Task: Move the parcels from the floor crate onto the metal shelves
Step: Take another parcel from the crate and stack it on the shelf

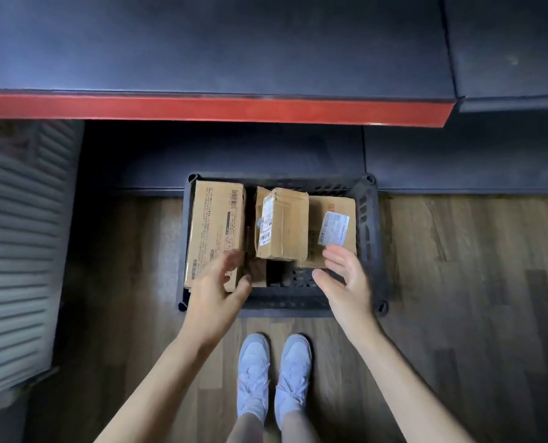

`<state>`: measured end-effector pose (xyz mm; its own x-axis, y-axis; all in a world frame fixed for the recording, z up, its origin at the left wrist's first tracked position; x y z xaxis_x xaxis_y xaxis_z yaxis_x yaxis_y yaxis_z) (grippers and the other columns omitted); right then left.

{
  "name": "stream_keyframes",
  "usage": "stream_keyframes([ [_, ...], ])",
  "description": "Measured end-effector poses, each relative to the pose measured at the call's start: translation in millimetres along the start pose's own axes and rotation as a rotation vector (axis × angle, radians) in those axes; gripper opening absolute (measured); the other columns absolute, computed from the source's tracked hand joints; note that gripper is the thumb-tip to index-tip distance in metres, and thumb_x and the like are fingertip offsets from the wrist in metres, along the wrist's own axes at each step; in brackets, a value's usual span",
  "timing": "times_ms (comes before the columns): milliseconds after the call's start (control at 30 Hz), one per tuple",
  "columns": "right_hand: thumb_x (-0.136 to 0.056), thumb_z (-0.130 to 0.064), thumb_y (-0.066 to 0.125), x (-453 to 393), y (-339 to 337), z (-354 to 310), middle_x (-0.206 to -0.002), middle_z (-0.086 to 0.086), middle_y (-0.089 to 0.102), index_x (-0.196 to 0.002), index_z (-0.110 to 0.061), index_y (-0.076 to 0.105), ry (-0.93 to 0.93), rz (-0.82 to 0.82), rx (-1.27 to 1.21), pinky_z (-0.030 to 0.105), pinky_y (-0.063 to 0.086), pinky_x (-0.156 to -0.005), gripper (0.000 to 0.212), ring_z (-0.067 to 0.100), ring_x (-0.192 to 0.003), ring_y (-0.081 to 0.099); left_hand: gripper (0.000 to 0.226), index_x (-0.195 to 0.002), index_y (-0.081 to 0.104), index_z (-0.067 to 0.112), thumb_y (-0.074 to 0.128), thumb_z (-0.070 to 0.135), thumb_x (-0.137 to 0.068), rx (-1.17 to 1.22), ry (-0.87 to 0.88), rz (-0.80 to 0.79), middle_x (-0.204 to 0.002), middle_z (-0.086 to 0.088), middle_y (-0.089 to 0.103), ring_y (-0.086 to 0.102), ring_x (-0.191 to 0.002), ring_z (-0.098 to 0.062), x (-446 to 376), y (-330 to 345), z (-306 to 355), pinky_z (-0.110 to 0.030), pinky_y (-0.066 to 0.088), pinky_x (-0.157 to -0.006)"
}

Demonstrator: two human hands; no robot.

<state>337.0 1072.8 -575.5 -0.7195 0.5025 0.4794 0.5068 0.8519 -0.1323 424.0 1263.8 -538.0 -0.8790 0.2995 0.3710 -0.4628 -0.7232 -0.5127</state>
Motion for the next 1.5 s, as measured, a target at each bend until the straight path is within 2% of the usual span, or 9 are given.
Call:
stream_keyframes([
  [100,-0.080,-0.007,0.067,-26.4,23.4,39.9,-0.114,-0.017,0.050,-0.113,-0.031,0.051,-0.021,0.054,0.105,0.005,0.038,-0.083,0.044,-0.006,-0.108,0.046,0.032,-0.115,0.057,0.020,0.058,0.008,-0.086,0.040,-0.047,0.017,-0.102,0.018,0.059,0.059,-0.103,-0.012,-14.3,17.6,-36.7,-0.030,0.048,-0.088],
  [233,-0.072,-0.021,0.075,-61.5,52.6,76.5,-0.144,0.006,0.029,-0.132,-0.022,0.039,-0.077,0.204,0.340,0.035,0.032,-0.107,0.070,0.022,-0.133,0.028,0.030,-0.114,0.058,0.022,0.056,0.007,-0.087,0.109,-0.091,0.059,-0.100,0.019,0.057,0.059,-0.104,-0.012,-34.3,37.0,-73.1,-0.034,0.050,-0.089],
  [433,-0.063,-0.045,0.077,-104.1,84.8,117.1,-0.154,0.011,0.001,-0.146,-0.031,0.016,-0.046,0.282,0.523,0.051,0.021,-0.109,0.103,0.035,-0.136,0.009,0.030,-0.104,0.057,0.032,0.056,0.007,-0.087,0.170,-0.075,0.095,-0.101,0.022,0.060,0.056,-0.099,0.008,-55.8,51.9,-103.2,-0.012,0.047,-0.081],
  [600,-0.067,-0.044,0.069,-116.6,83.4,128.6,-0.154,0.009,0.011,-0.141,-0.028,0.030,-0.082,0.385,0.616,0.046,0.033,-0.099,0.085,0.031,-0.125,0.021,0.028,-0.103,0.057,0.031,0.055,0.008,-0.088,0.148,-0.102,0.064,-0.101,0.021,0.060,0.053,-0.099,0.012,-61.5,58.5,-120.8,-0.012,0.047,-0.081],
  [833,-0.073,-0.026,0.074,-113.9,50.1,128.5,-0.153,0.003,0.022,-0.132,-0.025,0.047,-0.062,0.403,0.311,0.036,0.021,-0.110,0.066,0.022,-0.136,0.023,0.030,-0.099,0.056,0.035,0.054,0.007,-0.088,0.137,-0.116,0.013,-0.103,0.017,0.061,0.061,-0.097,-0.005,-65.3,67.3,-114.1,-0.019,0.049,-0.080],
  [1033,-0.072,-0.019,0.058,-84.8,-3.1,75.2,-0.112,-0.001,0.067,-0.113,-0.020,0.062,-0.071,0.215,-0.240,0.021,0.049,-0.084,0.041,0.013,-0.104,0.059,0.031,-0.093,0.057,0.038,0.056,0.008,-0.088,0.168,-0.027,0.034,-0.099,0.018,0.063,0.059,-0.092,0.007,-74.9,49.2,-58.8,-0.006,0.045,-0.073],
  [1167,-0.070,-0.016,0.047,-57.4,-38.4,9.5,-0.088,-0.008,0.074,-0.088,-0.029,0.075,-0.083,0.023,-0.438,0.020,0.051,-0.072,0.036,0.009,-0.085,0.066,0.019,-0.091,0.059,0.038,0.062,0.023,-0.082,0.310,0.102,0.087,-0.095,0.022,0.063,0.058,-0.089,0.013,-72.3,12.8,16.8,-0.002,0.043,-0.068],
  [1367,-0.061,-0.025,0.053,3.0,-51.5,-101.0,-0.090,-0.009,0.074,-0.092,-0.032,0.074,-0.252,-0.176,-0.396,0.019,0.053,-0.071,0.038,0.007,-0.086,0.068,0.032,-0.103,0.057,0.043,0.056,0.046,-0.070,0.533,0.272,0.083,-0.119,0.012,0.060,0.056,-0.115,-0.016,-49.9,-44.3,137.1,-0.043,0.046,-0.095],
  [1500,-0.064,-0.028,0.050,28.6,-45.1,-132.1,-0.094,-0.009,0.074,-0.099,-0.033,0.072,-0.337,-0.267,-0.389,0.020,0.054,-0.071,0.041,0.007,-0.089,0.068,0.031,-0.099,0.062,0.039,0.057,0.047,-0.070,0.571,0.311,0.055,-0.106,0.009,0.065,0.060,-0.102,-0.019,-36.6,-62.6,167.3,-0.045,0.047,-0.091],
])
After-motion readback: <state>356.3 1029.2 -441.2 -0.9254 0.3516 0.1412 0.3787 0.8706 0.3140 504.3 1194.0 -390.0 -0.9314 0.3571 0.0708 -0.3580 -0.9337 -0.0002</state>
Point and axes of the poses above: each hand's wrist, its own x-axis away from the middle knuckle, its own y-axis out of the palm, z = x × y, the point moved 8 cm from there along -x, towards the middle knuckle
